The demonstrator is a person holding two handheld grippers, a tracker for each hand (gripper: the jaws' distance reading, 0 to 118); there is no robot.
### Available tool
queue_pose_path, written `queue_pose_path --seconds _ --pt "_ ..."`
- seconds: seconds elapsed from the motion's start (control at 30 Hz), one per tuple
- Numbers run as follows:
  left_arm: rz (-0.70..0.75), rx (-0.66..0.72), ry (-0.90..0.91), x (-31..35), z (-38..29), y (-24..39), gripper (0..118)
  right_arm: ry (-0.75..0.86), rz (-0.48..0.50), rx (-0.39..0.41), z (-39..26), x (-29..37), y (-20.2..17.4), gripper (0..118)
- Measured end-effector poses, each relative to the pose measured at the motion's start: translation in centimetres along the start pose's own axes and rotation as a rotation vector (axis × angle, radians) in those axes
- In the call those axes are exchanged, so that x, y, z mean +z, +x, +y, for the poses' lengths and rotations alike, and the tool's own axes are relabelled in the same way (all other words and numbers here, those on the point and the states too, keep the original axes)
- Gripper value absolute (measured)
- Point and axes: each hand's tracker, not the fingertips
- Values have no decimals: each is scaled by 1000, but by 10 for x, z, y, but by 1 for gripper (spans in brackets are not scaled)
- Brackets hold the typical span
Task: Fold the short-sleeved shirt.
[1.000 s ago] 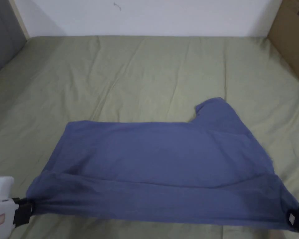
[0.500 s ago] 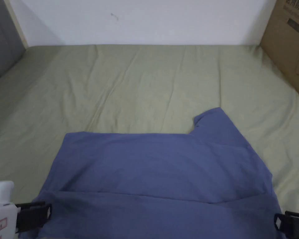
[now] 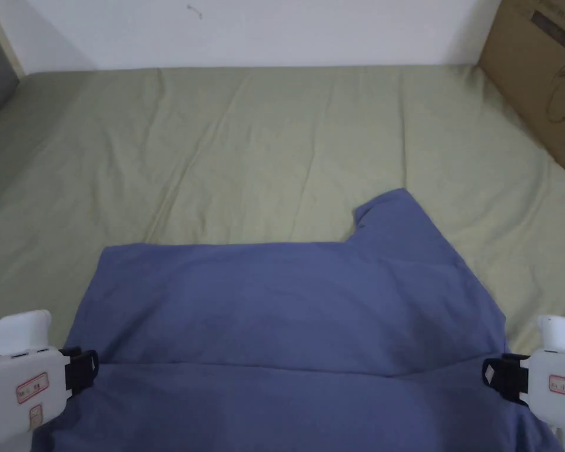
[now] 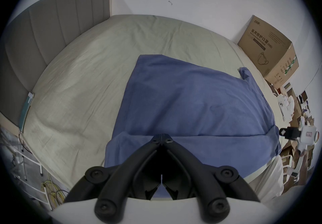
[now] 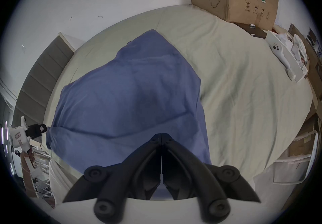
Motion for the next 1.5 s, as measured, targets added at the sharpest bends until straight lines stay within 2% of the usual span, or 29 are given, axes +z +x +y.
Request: queue_pose_path --seconds 0.2,0.23,0.3,0.33,0.37,0.47,0.57,0.6,0.63,0.67,0.7,0.73,0.77,0.83,1.0,1.03,1.1,1.13,1.17,1.2,1.23,1.27,1.3,1.47,1.5 --pt "5 -35 1 -13 29 6 0 69 -17 40 96 -22 -4 2" --pt "6 -34 3 -16 33 7 0 86 -32 53 116 -32 -4 12" --pt "-3 -33 2 -22 39 9 0 79 -59 64 151 -55 -4 52" --pt "-7 -33 -1 -26 41 10 0 73 -67 66 169 -68 -5 66" --pt "-8 -32 -6 -29 43 11 0 67 -62 66 181 -81 -2 67" --pt "1 -39 -32 -42 43 12 0 -40 -100 57 207 -130 5 67" --pt "-5 -28 -56 -51 40 7 0 -146 -185 41 208 -172 16 65" --pt "-8 -19 -62 -53 40 5 0 -176 -185 9 203 -178 21 63" --pt "-6 -12 -69 -54 39 3 0 -158 -153 24 199 -180 22 61" --pt "-4 -9 -72 -55 38 1 0 -128 -170 42 197 -175 19 54" --pt "3 -8 -73 -55 38 -1 0 -130 -166 42 199 -169 16 42" --pt "6 -6 -76 -55 39 -3 0 -128 -161 67 200 -165 14 15" --pt "5 -6 -76 -55 40 -5 0 -123 -162 93 201 -163 12 10" --pt "14 5 -69 -53 43 -7 0 -140 -117 61 203 -163 13 5" --pt "17 -22 -22 -47 74 -10 0 -110 -116 59 208 -152 7 5" --pt "24 -21 -5 -48 86 -11 5 -104 -115 49 209 -149 8 5" --pt "33 -13 16 -57 111 -16 27 -98 -104 42 210 -145 9 5" --pt "39 -13 15 -64 125 -19 27 -98 -105 42 210 -145 10 5" --pt "41 -17 9 -74 137 -21 32 -100 -106 42 210 -145 11 5" --pt "57 -19 -12 -85 149 -22 42 -100 -108 42 209 -145 12 5" --pt "72 -29 -41 -102 162 -24 77 -105 -105 42 209 -145 13 5" --pt "78 -27 -55 -116 170 -25 100 -107 -101 40 208 -146 13 5" --pt "80 -27 -66 -131 178 -26 112 -105 -103 35 207 -145 14 5" --pt "92 0 -192 -193 194 -23 104 -123 -103 48 206 -150 13 5" --pt "87 7 -243 -204 193 -23 92 -123 -102 46 205 -151 13 5"
